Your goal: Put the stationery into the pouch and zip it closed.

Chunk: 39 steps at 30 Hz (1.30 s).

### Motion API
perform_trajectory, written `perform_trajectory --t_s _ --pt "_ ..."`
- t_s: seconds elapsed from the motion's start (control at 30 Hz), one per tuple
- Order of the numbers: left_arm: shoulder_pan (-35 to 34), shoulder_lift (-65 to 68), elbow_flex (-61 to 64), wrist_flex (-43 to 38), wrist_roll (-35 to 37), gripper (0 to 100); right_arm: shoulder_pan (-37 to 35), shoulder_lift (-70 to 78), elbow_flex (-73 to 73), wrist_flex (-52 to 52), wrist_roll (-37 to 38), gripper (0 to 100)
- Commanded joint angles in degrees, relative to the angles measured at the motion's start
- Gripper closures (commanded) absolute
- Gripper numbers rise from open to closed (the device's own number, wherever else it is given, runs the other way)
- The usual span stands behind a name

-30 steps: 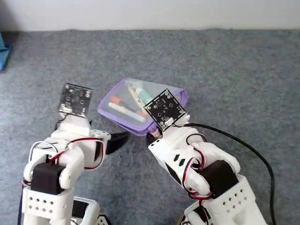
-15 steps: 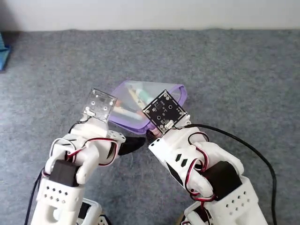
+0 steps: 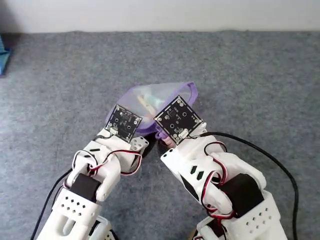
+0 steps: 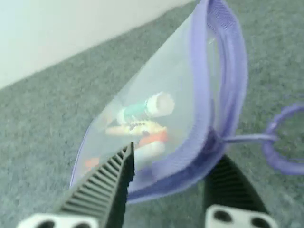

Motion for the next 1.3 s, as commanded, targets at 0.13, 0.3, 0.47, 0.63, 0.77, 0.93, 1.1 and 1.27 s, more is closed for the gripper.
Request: perform_trajectory --t_s 0.13,0.3,0.47,0.63,0.77,0.93,1.1,1.27 --pt "2.9 -0.7 0.0 -4.8 -0.2 99 4.8 -1.4 -3.8 -0.9 0.7 99.1" --pt "2.6 -0.8 0.0 -4.7 0.2 99 10.6 0.0 -3.3 -6.2 3.3 99.1" --pt "2.0 -0.9 -0.3 -4.7 3.0 99 17.5 5.8 -3.8 -14.6 3.5 99.1" --pt "2.4 -7.7 2.0 -4.5 2.7 99 21.9 14.5 -8.5 -21.2 3.4 99.1" --pt "2.5 -16.4 5.5 1.4 2.5 99 25.2 21.9 -14.9 -24.4 3.3 99.1" --pt "2.2 -28.2 9.2 9.8 2.6 99 25.9 28.4 -22.5 -24.2 1.0 99.1" --pt "2.1 -38.8 9.7 20.2 2.5 99 27.2 34.5 -24.3 -27.1 1.1 99.1" --pt "1.9 -42.2 8.8 26.3 2.9 99 31.6 42.6 -24.3 -34.0 1.1 99.1"
